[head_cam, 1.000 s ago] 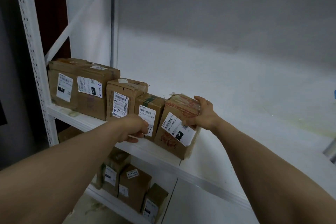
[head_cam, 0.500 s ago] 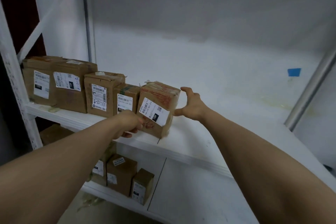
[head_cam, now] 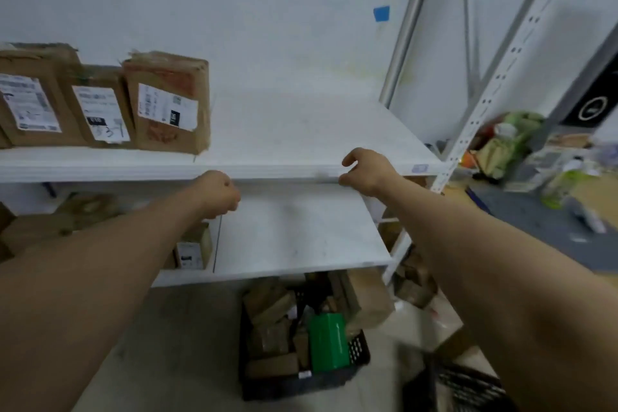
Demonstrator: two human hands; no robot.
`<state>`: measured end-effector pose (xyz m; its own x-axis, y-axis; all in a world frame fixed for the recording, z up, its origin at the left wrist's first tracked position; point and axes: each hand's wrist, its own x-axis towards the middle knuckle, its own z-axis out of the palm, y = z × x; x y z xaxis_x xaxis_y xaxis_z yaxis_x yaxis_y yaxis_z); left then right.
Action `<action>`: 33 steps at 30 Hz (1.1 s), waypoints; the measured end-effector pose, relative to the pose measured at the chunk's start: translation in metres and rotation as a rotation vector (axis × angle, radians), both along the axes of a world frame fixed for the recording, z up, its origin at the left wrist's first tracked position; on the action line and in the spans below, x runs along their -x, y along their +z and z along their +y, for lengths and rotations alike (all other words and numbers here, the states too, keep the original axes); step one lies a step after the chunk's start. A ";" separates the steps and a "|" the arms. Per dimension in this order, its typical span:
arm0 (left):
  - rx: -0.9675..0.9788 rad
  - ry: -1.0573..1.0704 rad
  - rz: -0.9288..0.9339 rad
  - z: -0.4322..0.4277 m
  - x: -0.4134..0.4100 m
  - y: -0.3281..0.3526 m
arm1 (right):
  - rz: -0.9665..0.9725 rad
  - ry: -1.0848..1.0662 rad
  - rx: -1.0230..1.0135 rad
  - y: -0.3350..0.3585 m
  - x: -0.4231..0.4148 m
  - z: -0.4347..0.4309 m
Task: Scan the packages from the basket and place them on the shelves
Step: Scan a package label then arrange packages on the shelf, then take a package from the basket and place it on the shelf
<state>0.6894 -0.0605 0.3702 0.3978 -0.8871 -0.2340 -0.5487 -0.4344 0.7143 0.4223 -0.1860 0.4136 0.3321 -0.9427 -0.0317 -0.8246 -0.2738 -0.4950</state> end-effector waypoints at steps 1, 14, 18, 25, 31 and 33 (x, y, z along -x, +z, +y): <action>-0.018 -0.033 0.010 0.004 0.016 -0.013 | 0.033 -0.033 -0.013 -0.009 0.023 0.011; -0.242 -0.346 0.034 0.036 0.226 -0.096 | 0.117 -0.430 -0.339 -0.089 0.264 0.134; -0.345 -0.443 0.043 0.037 0.301 -0.108 | 0.102 -0.457 -0.425 -0.118 0.334 0.159; -0.466 -0.546 0.079 0.038 0.475 -0.145 | 0.081 -0.486 -0.565 -0.159 0.468 0.177; -0.550 -0.606 0.108 0.037 0.617 -0.173 | 0.084 -0.453 -0.651 -0.196 0.571 0.167; -0.546 -0.616 0.125 0.033 0.649 -0.178 | 0.080 -0.440 -0.682 -0.204 0.595 0.162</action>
